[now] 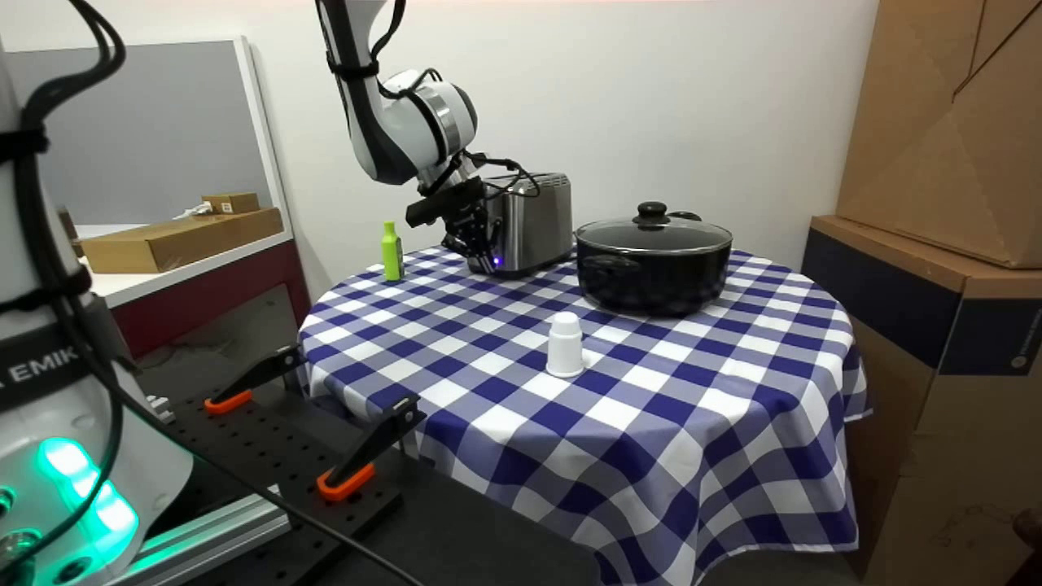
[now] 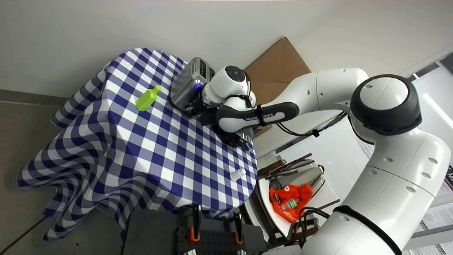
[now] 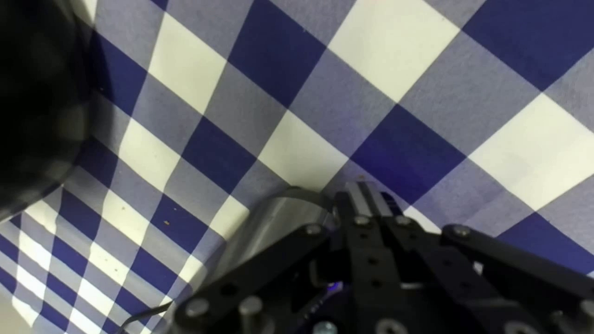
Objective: Turn off the switch of the toaster
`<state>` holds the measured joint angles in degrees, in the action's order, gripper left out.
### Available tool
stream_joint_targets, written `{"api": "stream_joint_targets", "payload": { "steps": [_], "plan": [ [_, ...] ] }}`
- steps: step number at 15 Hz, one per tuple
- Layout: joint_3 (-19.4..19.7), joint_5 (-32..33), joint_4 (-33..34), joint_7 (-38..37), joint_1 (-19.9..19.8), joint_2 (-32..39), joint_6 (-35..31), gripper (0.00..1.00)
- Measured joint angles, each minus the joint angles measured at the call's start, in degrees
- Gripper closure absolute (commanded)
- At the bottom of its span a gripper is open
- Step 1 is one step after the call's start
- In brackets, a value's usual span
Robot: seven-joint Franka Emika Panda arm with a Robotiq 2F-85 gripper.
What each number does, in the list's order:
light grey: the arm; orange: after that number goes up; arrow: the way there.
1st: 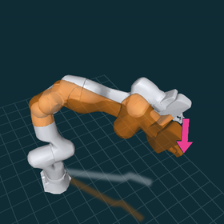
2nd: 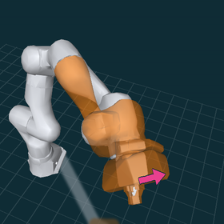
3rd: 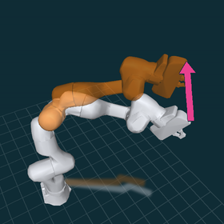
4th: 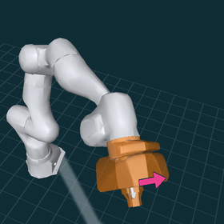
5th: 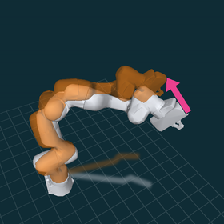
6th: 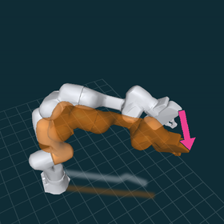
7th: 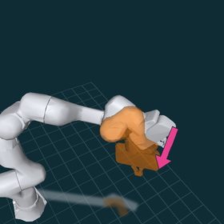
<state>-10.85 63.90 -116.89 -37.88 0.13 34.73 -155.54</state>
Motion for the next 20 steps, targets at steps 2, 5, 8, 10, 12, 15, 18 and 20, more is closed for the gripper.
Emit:
{"api": "stream_joint_targets", "payload": {
  "steps": [2,5,8,10,12,15,18,20],
  "plan": [
    [0.2,1.3,0.4,-0.7,0.1,0.0,-1.2,1.0],
    [1.4,7.0,0.8,-4.3,0.6,-0.1,-4.5,1.0],
    [2.3,11.8,0.8,-8.1,0.9,-0.1,-6.0,1.0],
    [2.3,12.0,0.7,-8.4,0.9,-0.1,-6.1,1.0],
    [0.7,6.3,-0.5,-4.8,-0.3,0.1,-5.9,1.0],
    [-7.5,-8.2,-3.9,5.4,-6.7,0.1,-4.7,1.0],
    [-20.6,-22.5,-6.6,14.3,-18.2,-0.9,-0.7,1.0],
    [-29.8,-32.0,-8.4,19.1,-27.1,-2.5,3.2,1.0]
  ]
}}
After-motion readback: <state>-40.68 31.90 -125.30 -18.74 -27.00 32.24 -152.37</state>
